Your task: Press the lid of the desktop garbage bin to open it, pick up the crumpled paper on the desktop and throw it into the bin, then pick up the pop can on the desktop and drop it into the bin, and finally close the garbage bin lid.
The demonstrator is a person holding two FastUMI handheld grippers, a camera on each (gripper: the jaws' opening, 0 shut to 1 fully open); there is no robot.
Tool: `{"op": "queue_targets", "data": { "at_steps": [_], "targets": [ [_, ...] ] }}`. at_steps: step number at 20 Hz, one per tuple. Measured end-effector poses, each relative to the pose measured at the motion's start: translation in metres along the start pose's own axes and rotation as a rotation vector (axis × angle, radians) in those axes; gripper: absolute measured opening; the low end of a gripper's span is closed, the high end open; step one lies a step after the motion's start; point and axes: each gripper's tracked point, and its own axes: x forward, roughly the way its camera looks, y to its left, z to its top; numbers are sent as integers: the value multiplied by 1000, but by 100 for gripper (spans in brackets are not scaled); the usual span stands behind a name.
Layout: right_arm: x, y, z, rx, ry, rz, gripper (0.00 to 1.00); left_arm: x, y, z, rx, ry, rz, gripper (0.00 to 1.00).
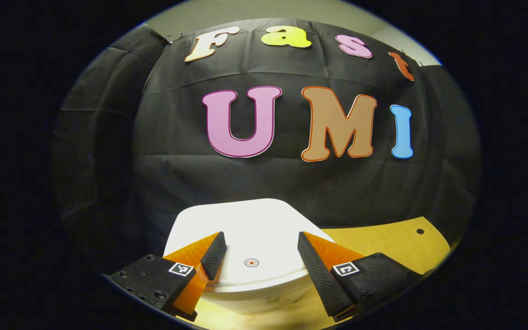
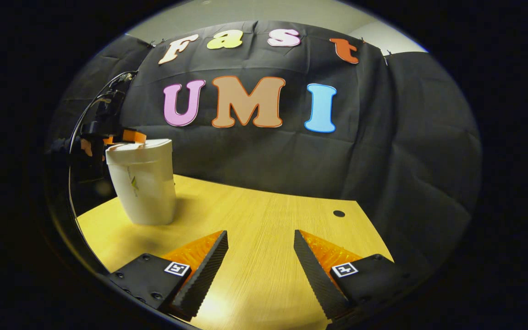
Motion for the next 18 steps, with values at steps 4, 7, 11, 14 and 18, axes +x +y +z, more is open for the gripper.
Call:
{"op": "queue_targets", "data": {
  "at_steps": [4,7,11,14,18],
  "targets": [
    [-2,-7,33,53,-98,-5,96,-40,-38,49,-15,-147,-45,93],
    [-18,-20,50,71,-161,19,96,-89,-71,60,12,-217,-66,93],
    [-44,-45,72,90,-236,15,96,-152,-108,53,22,-266,-100,92],
    [-64,-45,84,122,-284,12,96,-183,-131,30,-25,-240,-148,94],
    [-79,-29,76,122,-301,-7,95,-208,-142,2,-52,-203,-197,94]
  ]
}}
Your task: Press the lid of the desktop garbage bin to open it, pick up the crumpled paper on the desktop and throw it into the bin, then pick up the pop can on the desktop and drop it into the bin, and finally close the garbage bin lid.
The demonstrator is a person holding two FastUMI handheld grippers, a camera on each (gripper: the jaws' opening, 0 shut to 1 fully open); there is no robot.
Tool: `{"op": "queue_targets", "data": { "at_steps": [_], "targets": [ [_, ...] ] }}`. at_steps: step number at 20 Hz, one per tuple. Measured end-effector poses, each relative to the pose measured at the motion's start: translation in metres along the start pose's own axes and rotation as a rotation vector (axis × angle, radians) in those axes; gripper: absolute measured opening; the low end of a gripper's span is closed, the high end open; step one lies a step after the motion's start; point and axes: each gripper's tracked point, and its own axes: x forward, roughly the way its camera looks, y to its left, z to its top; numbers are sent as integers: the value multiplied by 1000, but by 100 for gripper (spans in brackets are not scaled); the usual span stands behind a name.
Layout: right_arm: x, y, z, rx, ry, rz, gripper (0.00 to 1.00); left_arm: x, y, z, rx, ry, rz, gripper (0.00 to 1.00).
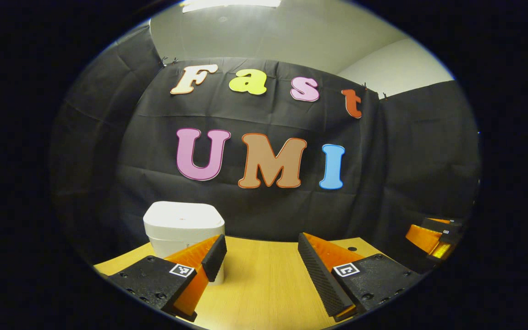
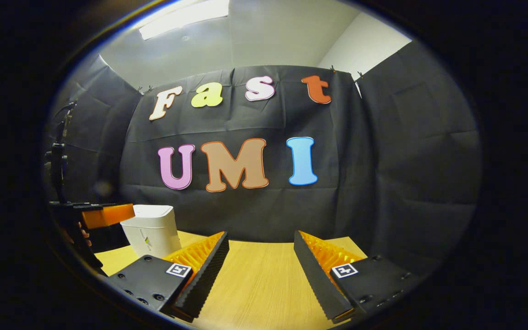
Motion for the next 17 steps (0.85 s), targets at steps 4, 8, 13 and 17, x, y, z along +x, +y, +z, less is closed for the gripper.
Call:
{"op": "queue_targets", "data": {
  "at_steps": [4,8,13,17],
  "targets": [
    [-15,25,-8,-23,-5,28,95,-13,5,-4,36,-32,-11,93],
    [-19,34,1,-27,-33,21,95,-20,9,-7,11,-10,-25,94],
    [-17,35,2,-14,-29,-5,99,-21,22,-6,-27,-3,-19,93],
    [-18,35,6,4,-44,-28,95,-19,28,1,-42,-3,-15,93]
  ]
}}
